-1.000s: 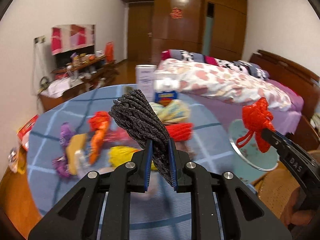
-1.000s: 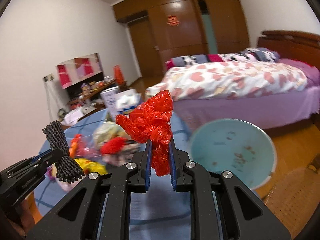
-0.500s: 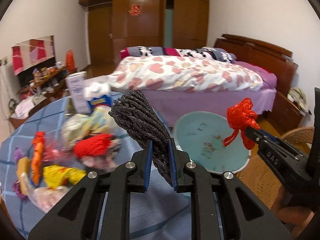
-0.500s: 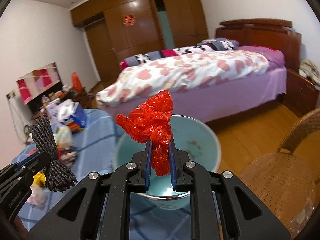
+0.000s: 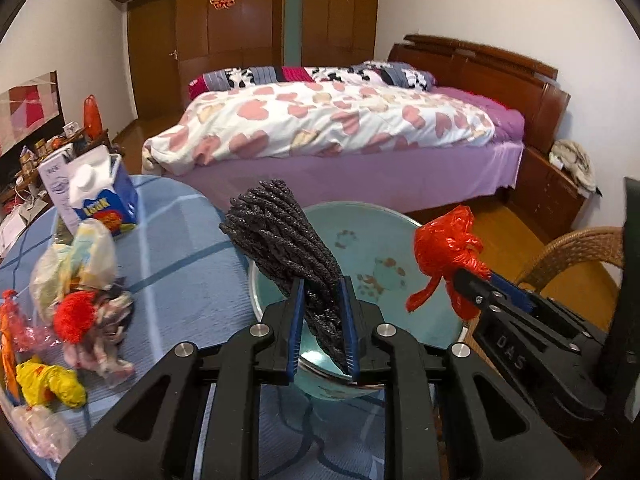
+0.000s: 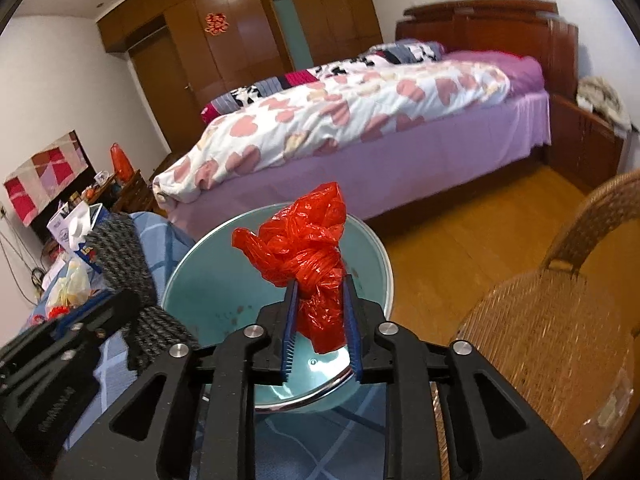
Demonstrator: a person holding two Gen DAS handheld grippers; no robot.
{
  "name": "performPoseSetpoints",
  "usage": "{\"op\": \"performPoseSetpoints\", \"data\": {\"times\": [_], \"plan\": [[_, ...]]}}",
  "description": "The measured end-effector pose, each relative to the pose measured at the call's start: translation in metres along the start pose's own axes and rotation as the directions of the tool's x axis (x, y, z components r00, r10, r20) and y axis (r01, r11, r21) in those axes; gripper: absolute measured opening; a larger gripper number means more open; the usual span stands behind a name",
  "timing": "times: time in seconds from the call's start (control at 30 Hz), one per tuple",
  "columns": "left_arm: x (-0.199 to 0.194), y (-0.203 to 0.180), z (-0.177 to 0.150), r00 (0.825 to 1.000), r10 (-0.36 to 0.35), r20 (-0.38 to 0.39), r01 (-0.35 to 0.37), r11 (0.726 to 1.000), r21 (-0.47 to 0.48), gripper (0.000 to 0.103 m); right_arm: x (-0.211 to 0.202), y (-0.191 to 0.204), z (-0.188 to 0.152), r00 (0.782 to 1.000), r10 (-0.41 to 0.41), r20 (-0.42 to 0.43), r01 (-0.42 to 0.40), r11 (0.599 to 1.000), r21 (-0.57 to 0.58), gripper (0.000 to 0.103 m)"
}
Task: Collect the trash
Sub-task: 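Carry both items over the blue wastebasket and open both tools to drop them, then move both tools back over the trash on the table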
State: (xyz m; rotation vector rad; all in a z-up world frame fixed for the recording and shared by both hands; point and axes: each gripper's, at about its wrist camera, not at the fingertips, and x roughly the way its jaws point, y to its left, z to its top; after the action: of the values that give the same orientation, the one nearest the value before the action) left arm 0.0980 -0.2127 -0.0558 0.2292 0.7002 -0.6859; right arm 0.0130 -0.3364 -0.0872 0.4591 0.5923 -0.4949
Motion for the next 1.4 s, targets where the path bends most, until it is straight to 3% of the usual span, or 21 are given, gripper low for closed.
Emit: {"op": "performPoseSetpoints", "data": {"times": [0.1,0.23,0.53,0.8,1.4], "plan": [[0.008,-0.004,0.000,1.000,0.005,-0.024,-0.005,1.000,0.014,0.031,-0.002,-0.002,0.000,1.000,-0.004,0.006,0.004,1.000,0.011,0.031],[0.000,-0.004,0.002,0.999,0.040,-0.002,-0.040,0.999,0.020,0.058,-0.009,-0.003,0.001,0.999,-0.018,0.033,0.017,0.999,0.034,0.039],[-0.028,0.009,0.001,0.990,0.133,0.042,-0.134,0.991,0.010,0.081,-0.029,-0.004,0.007,0.995,-0.030,0.095,0.024,0.998,0.063,0.052],[-0.056,0.035,-0.007,0.973,0.223,0.051,-0.221,0.974,-0.038,0.082,-0.044,0.021,0.004,0.994,0.018,0.111,-0.017,1.000,-0.007,0.053],[-0.110,0.095,-0.034,0.949,0.311,0.052,-0.299,0.940,-0.162,0.083,-0.069,0.094,-0.017,0.983,0.157,0.095,-0.139,0.976,-0.167,0.053]]}}
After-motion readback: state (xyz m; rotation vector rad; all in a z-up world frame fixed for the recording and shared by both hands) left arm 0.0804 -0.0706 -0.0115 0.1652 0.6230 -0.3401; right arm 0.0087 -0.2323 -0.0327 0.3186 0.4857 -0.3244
